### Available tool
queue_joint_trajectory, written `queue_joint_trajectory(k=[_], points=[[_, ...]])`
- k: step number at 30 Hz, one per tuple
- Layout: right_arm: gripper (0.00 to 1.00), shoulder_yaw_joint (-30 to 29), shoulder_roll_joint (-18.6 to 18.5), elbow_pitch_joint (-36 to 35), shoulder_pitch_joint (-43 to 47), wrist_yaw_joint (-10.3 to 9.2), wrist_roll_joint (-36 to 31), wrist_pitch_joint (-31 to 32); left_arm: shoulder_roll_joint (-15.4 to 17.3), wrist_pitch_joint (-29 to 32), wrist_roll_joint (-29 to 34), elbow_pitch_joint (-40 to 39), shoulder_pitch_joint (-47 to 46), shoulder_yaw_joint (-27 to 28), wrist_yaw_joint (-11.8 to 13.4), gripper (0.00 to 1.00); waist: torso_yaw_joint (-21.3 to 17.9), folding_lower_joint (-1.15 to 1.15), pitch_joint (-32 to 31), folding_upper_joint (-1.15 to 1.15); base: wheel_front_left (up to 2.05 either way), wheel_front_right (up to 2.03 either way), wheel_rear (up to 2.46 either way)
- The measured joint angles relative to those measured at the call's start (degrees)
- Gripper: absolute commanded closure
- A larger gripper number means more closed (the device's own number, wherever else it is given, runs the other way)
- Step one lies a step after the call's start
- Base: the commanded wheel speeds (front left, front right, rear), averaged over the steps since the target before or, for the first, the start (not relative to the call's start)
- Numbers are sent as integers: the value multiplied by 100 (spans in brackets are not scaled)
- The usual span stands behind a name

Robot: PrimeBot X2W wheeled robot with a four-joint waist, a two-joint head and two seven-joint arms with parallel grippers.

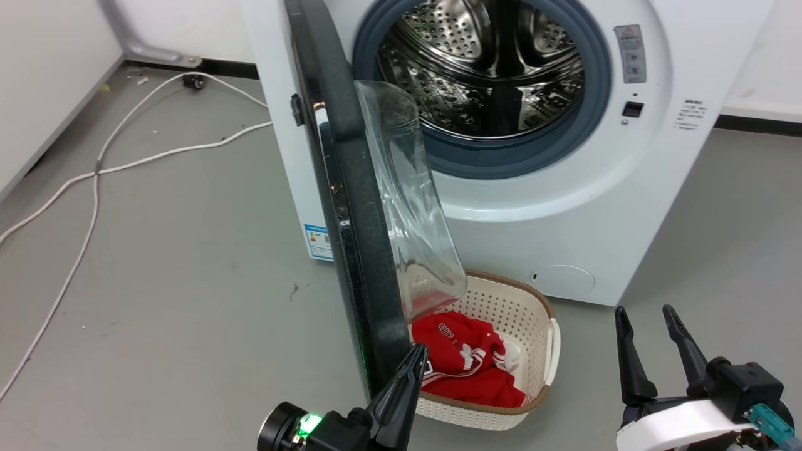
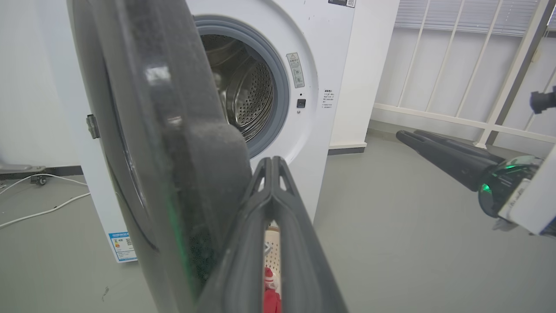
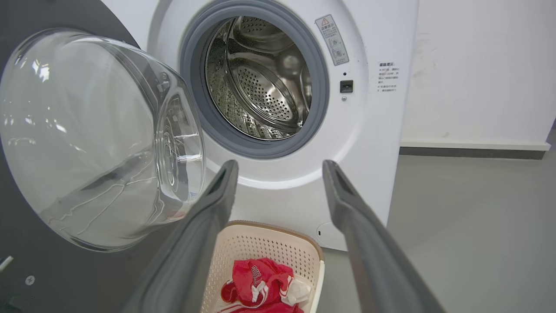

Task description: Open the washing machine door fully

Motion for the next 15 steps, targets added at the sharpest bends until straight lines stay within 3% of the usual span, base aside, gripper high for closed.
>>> queue_joint_trajectory(k=[9, 15], points=[[0, 33, 0, 29, 8, 0, 43, 1, 58, -15, 41, -137, 270, 179, 121, 100, 450, 0, 24, 0, 0, 0, 0], [0, 4, 1, 38, 7, 0, 48, 0, 138, -10, 48, -221, 376, 490, 354, 100, 693, 0, 74, 0, 0, 0, 0]])
